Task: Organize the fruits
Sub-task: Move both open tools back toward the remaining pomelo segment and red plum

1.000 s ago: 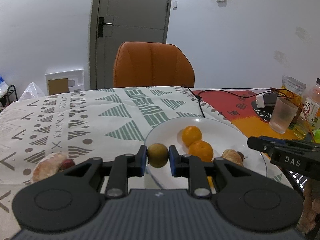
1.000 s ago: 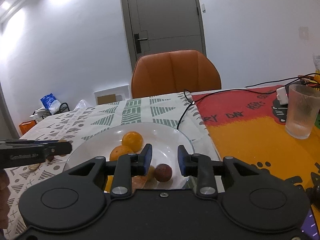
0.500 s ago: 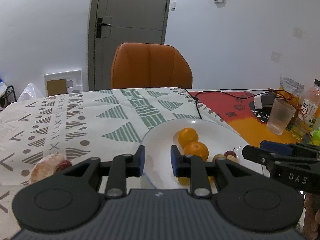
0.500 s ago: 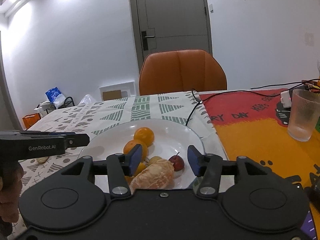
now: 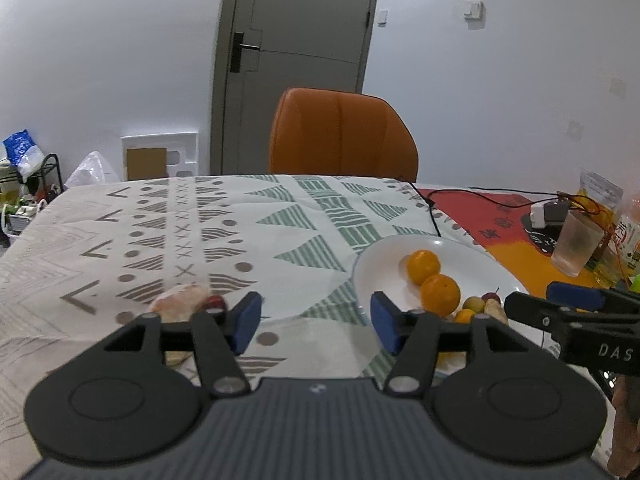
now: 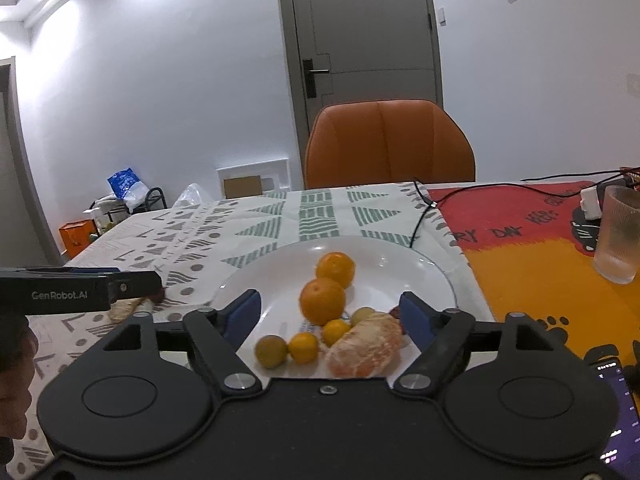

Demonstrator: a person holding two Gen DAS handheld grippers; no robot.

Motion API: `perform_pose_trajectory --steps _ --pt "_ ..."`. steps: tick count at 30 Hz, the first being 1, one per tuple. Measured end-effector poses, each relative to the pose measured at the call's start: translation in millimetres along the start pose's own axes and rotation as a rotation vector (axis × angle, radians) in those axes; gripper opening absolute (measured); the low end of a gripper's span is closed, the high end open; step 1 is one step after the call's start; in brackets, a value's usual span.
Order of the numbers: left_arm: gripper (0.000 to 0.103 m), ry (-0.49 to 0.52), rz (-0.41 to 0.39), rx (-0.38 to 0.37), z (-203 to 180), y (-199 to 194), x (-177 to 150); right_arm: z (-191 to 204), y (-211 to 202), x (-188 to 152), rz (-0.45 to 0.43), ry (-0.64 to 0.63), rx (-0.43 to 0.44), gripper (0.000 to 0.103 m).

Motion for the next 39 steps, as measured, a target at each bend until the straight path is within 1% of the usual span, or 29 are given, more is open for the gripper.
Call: perform_pose_trajectory --steps 4,6,9,10,12,14,29,33,36,39 --pt "0.072 -0.012 -0.013 0.014 12.1 -12.8 -0.1 11.1 -2.4 1.3 0.005 -0.002 0.016 0.081" --pt "0.075 -0.017 -0.023 0.026 19.2 -19.1 -0.5 16.5 -3.4 2.0 0.003 -0.003 0.025 0.085" --pt "0.078 -0.034 -0.021 0.042 29.4 -25.6 -3.3 24.6 -5.0 3.0 0.001 -0.007 0.031 0.088" --pt "0.078 -0.04 -0.019 0.046 33.0 -27.3 -4.6 27.3 -5.4 3.1 0.0 -0.009 0.034 0.089" --pt "0.079 -0.046 -0.016 0.054 39.3 -30.7 -7.1 31.7 -6.2 3.6 -0.002 -0.011 0.042 0.094" --pt "0.079 -0.052 -0.014 0.069 46.2 -33.4 -9.5 36.5 -7.6 3.8 -0.007 -0.013 0.053 0.096" --pt "0.079 -0.092 0.019 0.126 82.3 -36.9 -24.7 73.3 -2.1 6.7 -0.002 -0.041 0.103 0.099" --pt "0.079 -0.073 0.019 0.138 88.6 -42.2 -26.0 87.3 -0.8 8.9 -0.007 -0.057 0.138 0.099" --pt "0.079 -0.089 0.036 0.152 97.9 -44.0 -30.1 97.1 3.4 8.4 -0.002 -0.052 0.164 0.099" --pt "0.079 -0.093 0.036 0.177 106.8 -48.8 -31.6 105.9 5.7 8.2 -0.003 -0.055 0.19 0.098"
Point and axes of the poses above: each gripper's, at about its wrist camera, not at the fingertips, and y roughly the way its jaws point, z to its left, x to its top, the point moved 7 cm from there along y, roughly the way its jaws point, and after that the axes turned 3 degrees about z, right-handed, at the moved point
